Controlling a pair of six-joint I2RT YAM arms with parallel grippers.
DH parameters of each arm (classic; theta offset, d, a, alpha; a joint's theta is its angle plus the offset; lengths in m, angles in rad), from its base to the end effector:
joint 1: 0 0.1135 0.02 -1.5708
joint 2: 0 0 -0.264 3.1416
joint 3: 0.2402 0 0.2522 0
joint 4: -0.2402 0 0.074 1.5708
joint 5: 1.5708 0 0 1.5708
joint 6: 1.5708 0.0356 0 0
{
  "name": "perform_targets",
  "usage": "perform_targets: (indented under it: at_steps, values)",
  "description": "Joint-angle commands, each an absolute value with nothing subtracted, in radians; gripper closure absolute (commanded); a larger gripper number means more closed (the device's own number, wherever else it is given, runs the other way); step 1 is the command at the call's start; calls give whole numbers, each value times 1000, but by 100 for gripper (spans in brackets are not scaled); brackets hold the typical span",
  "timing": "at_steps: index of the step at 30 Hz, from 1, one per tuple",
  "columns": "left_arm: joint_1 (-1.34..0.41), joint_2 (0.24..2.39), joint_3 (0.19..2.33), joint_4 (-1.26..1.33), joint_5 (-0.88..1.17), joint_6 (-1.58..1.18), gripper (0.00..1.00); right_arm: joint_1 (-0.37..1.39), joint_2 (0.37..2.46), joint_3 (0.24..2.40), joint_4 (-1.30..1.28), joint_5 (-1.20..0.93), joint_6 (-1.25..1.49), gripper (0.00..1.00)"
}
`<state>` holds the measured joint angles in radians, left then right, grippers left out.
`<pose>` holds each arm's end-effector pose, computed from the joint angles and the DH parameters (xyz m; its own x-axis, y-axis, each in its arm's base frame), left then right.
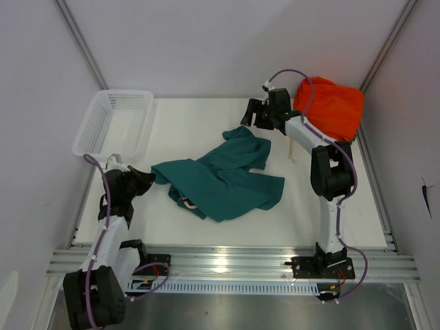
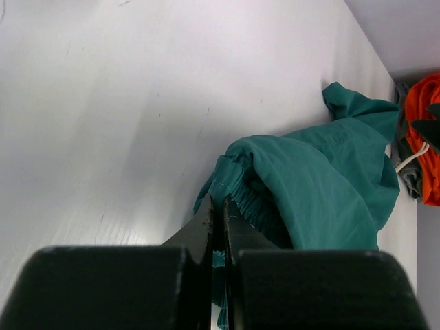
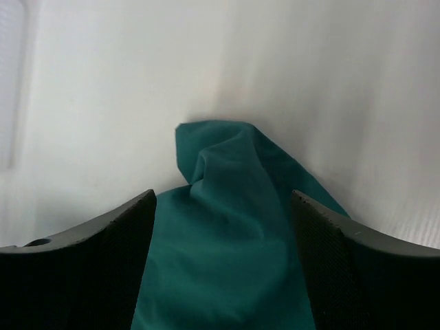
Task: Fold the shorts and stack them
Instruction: Flatten the shorts out
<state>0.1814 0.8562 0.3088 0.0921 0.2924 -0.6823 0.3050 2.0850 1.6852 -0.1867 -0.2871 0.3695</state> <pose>0.1833 0.0232 0.1891 -0.3873 -0.6849 -0.6171 -0.2092 0.7172 -0.6647 0.4633 0.1564 0.2434 -0.6775 0.1498 -0.7201 -0.2877 0.8470 0.4469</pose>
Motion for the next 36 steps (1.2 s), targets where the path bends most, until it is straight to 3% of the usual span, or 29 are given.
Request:
perform_targets:
  at_steps: [1,5,11,13,14,16,19,25,28,31,36]
  values:
    - [163,830,362,-44,239,-644,100,371,2166,1805,-376,-206,275,19]
    - [150,827,386,-66,242,-644,100,403,2223,1893,-425,-153,249,24]
    - [133,828,445,-116,219,-627,100,437,2330,2061,-543,-77,192,48]
    - [132,830,475,-138,216,-624,100,443,2356,2132,-558,-68,172,65]
    - [130,831,482,-144,213,-624,100,443,2370,2146,-552,-58,170,84]
    - [130,842,514,-166,204,-624,100,431,2379,2195,-540,-46,181,99]
    - [130,883,619,-207,206,-609,100,399,2385,2290,-519,-55,205,100]
    - [106,1149,1101,-388,181,-503,100,264,2349,2385,-367,-218,351,100]
    - [103,1224,1387,-494,105,-451,100,198,2274,2271,-166,-337,507,100]
    - [94,1255,1532,-580,69,-405,100,126,2144,2047,61,-416,610,100]
    - [28,1210,1493,-630,5,-328,100,81,1895,1485,345,-384,629,100]
